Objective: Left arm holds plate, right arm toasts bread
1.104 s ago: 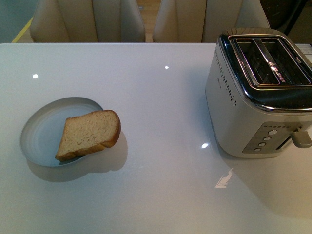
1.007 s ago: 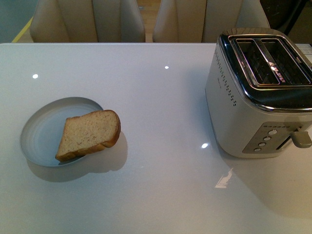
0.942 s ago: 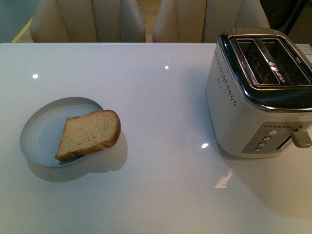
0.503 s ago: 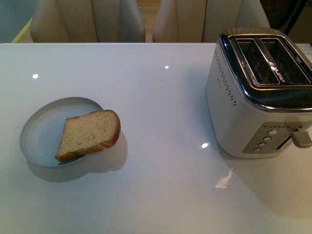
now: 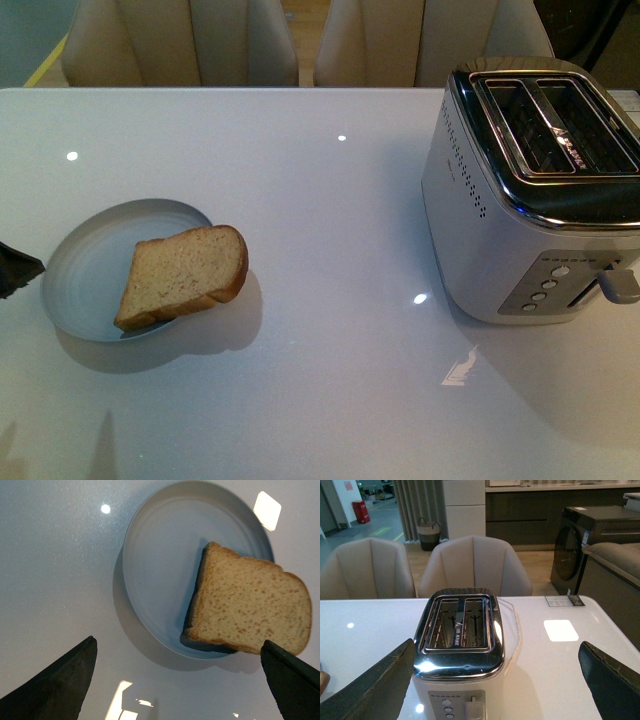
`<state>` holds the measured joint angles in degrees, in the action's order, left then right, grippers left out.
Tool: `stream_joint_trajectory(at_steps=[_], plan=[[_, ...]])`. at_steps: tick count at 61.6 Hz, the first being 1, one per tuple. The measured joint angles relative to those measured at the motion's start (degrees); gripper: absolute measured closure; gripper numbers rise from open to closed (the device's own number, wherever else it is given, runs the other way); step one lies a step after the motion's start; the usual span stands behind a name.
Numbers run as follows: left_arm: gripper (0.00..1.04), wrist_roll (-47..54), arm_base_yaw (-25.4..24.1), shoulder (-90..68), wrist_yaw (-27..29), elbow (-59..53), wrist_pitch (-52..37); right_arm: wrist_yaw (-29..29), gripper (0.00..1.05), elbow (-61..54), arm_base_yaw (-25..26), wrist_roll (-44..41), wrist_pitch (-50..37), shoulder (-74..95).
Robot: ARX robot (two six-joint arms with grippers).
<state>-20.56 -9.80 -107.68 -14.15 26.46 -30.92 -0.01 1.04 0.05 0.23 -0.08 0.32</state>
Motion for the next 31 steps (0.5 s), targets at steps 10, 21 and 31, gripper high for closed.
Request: stream_joint_trajectory(at_steps=[10, 21, 31], plan=[[0.07, -2.3, 1.0, -9.2, 1.1, 4.8, -0.7, 0.0, 0.09, 0.0, 0.0, 0.0, 0.0, 0.0], [0.07, -4.5, 2.0, -17.6, 3.6, 10.5, 0.0, 0.0, 0.09, 0.0, 0.0, 0.0, 0.0, 0.0], [0.07, -6.3, 2.6, -22.4, 5.1, 14.8, 1.8, 0.0, 0.09, 0.0, 0.0, 0.0, 0.0, 0.0]])
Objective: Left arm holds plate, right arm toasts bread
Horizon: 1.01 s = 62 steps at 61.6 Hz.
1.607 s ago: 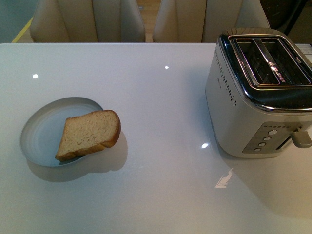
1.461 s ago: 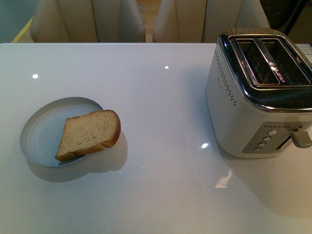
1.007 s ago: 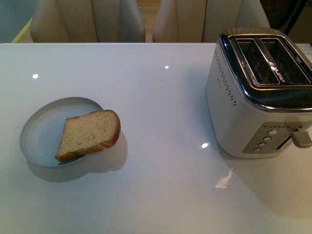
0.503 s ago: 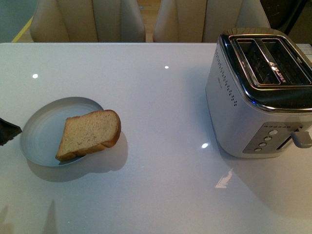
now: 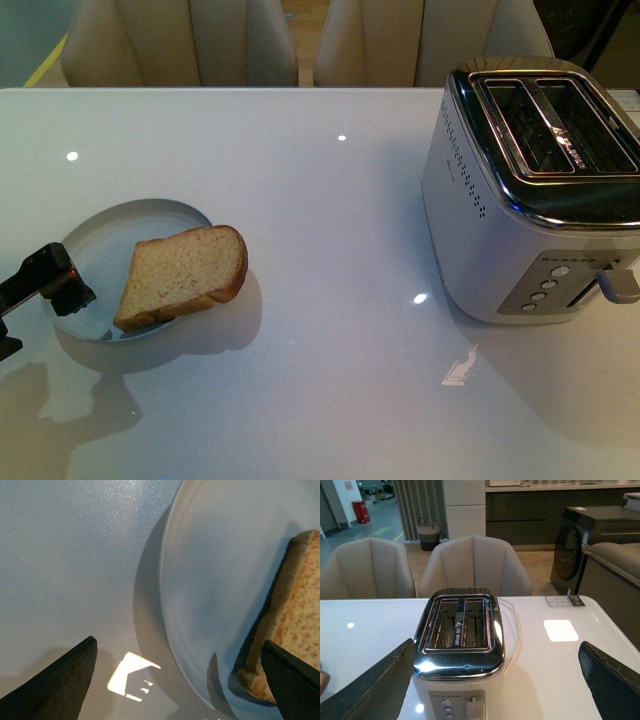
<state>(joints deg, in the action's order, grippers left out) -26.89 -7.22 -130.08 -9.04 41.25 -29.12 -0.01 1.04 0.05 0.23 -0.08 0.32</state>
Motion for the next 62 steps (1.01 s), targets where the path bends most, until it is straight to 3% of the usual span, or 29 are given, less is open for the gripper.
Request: stream_joint_trajectory(at_steps=[23, 42, 55, 58, 62], plan=[[0.09, -2.8, 3.0, -4.3, 2.5, 7.8, 3.8, 0.0, 0.09, 0.0, 0.0, 0.0, 0.0, 0.0], [0.61, -8.5, 2.9, -5.1, 0.8, 8.6, 5.6, 0.0, 0.09, 0.0, 0.0, 0.0, 0.0, 0.0], [0.96, -14.0, 2.7, -3.9, -3.9, 5.1, 5.5, 0.0, 0.09, 0.0, 0.0, 0.0, 0.0, 0.0], [1.02, -15.0, 2.6, -3.1, -4.3, 4.0, 5.2, 0.0, 0.09, 0.0, 0.0, 0.0, 0.0, 0.0], [1.02, -16.1, 2.4, -1.5, -5.2, 2.0, 4.6, 0.0, 0.09, 0.0, 0.0, 0.0, 0.0, 0.0]])
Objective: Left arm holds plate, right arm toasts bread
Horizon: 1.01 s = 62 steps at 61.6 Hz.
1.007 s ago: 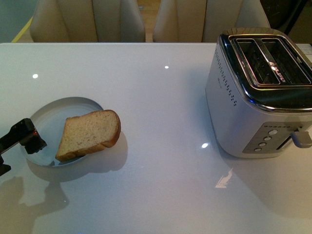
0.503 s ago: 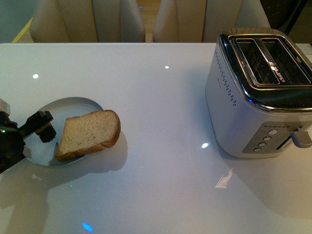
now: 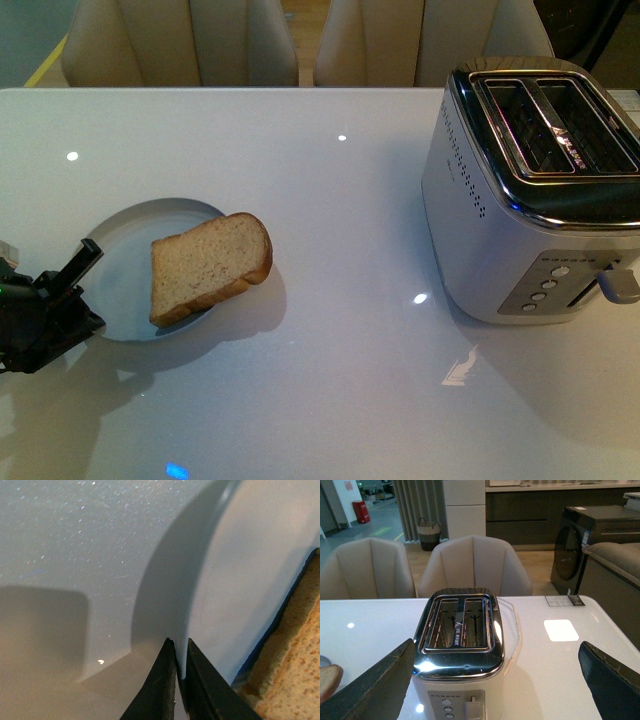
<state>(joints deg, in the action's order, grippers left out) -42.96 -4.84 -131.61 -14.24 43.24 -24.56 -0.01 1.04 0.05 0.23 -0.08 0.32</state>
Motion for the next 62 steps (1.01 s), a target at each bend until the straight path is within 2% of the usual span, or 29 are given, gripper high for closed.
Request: stream_joint_trajectory(at_steps=[19, 33, 46, 62], plan=[[1.02, -2.6, -1.1, 13.7, -2.4, -10.1, 0.9, 0.0, 0.09, 0.0, 0.0, 0.0, 0.0, 0.0], [1.02, -5.4, -0.8, 28.7, -3.6, -14.0, 9.8, 0.0, 0.09, 0.0, 0.0, 0.0, 0.0, 0.0], [1.02, -7.6, 3.3, 43.0, -3.2, -12.6, 21.7, 0.0, 0.09, 0.0, 0.0, 0.0, 0.0, 0.0], [1.02, -11.7, 12.3, 53.9, 0.0, -4.6, 32.9, 0.0, 0.09, 0.0, 0.0, 0.0, 0.0, 0.0]])
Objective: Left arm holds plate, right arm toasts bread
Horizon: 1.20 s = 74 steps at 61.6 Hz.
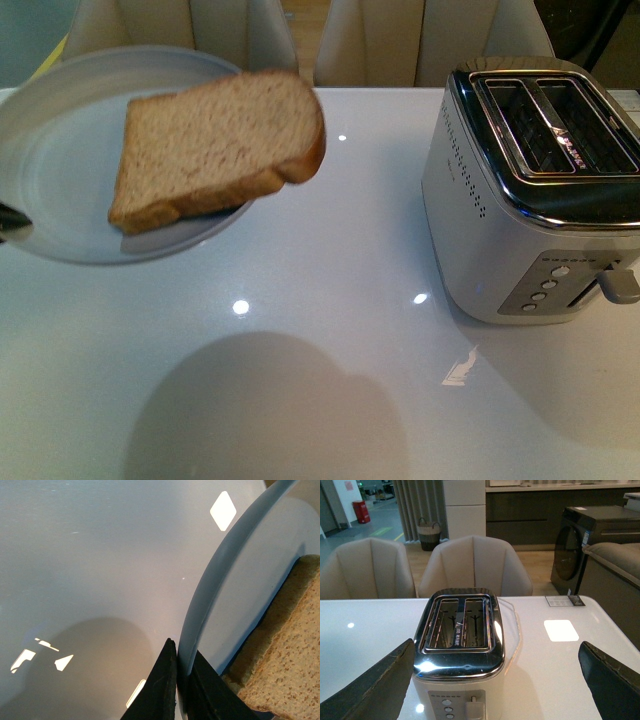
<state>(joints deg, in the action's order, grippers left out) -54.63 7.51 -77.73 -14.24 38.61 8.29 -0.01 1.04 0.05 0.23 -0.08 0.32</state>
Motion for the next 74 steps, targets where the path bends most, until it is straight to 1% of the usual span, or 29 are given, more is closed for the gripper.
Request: stream_joint_trajectory(at_steps=[17, 25, 31, 43, 45, 47, 48, 49, 50, 53, 55, 59, 65, 68, 74], plan=[[1.02, -5.1, 10.6, 5.0, 3.9, 3.2, 6.8, 0.0, 0.09, 0.0, 0.0, 0.0, 0.0, 0.0], [1.02, -8.3, 16.6, 6.9, 6.1, 4.3, 8.9, 0.0, 0.09, 0.0, 0.0, 0.0, 0.0, 0.0], [1.02, -9.5, 18.9, 7.3, 7.0, 4.8, 9.5, 0.0, 0.09, 0.0, 0.0, 0.0, 0.0, 0.0], [1.02, -10.7, 20.7, 7.4, 8.2, 5.0, 10.5, 0.0, 0.09, 0.0, 0.0, 0.0, 0.0, 0.0], [1.02, -10.9, 20.9, 7.4, 8.3, 5.0, 10.5, -0.9, 0.09, 0.2, -0.2, 0.6, 0.9, 0.6], [1.02, -11.1, 21.0, 7.4, 8.3, 5.0, 10.5, -4.0, 0.09, 2.3, -1.2, 2.8, 6.3, 2.7], [1.02, -11.1, 21.2, 7.5, 8.3, 5.0, 10.5, -6.3, 0.09, 4.0, -1.8, 4.6, 10.6, 5.2], [1.02, -11.1, 21.2, 7.5, 8.3, 5.0, 10.6, -7.2, 0.09, 4.9, -2.0, 5.1, 12.6, 6.6], [1.02, -11.3, 21.2, 7.5, 8.3, 5.0, 10.7, -8.4, 0.09, 6.6, -2.1, 7.4, 16.5, 9.4], [1.02, -11.3, 21.4, 7.7, 8.3, 5.0, 10.8, -8.4, 0.09, 9.2, -2.0, 9.8, 22.2, 14.3], [1.02, -11.3, 21.5, 7.7, 8.1, 5.0, 10.8, -7.8, 0.09, 10.3, -1.9, 11.2, 24.3, 16.9], [1.02, -11.3, 21.5, 7.7, 8.1, 5.0, 10.8, -6.1, 0.09, 11.6, -1.2, 12.7, 24.4, 19.7], [1.02, -11.3, 21.5, 7.7, 8.3, 5.0, 10.8, -3.3, 0.09, 15.1, 0.2, 13.8, 22.1, 23.6], [1.02, -11.3, 21.5, 7.7, 8.2, 5.0, 10.9, -0.9, 0.09, 17.6, 0.9, 14.8, 20.2, 26.4], [1.02, -11.2, 21.5, 7.7, 8.1, 5.0, 10.9, 3.7, 0.09, 22.0, 0.6, 17.3, 17.5, 32.3]])
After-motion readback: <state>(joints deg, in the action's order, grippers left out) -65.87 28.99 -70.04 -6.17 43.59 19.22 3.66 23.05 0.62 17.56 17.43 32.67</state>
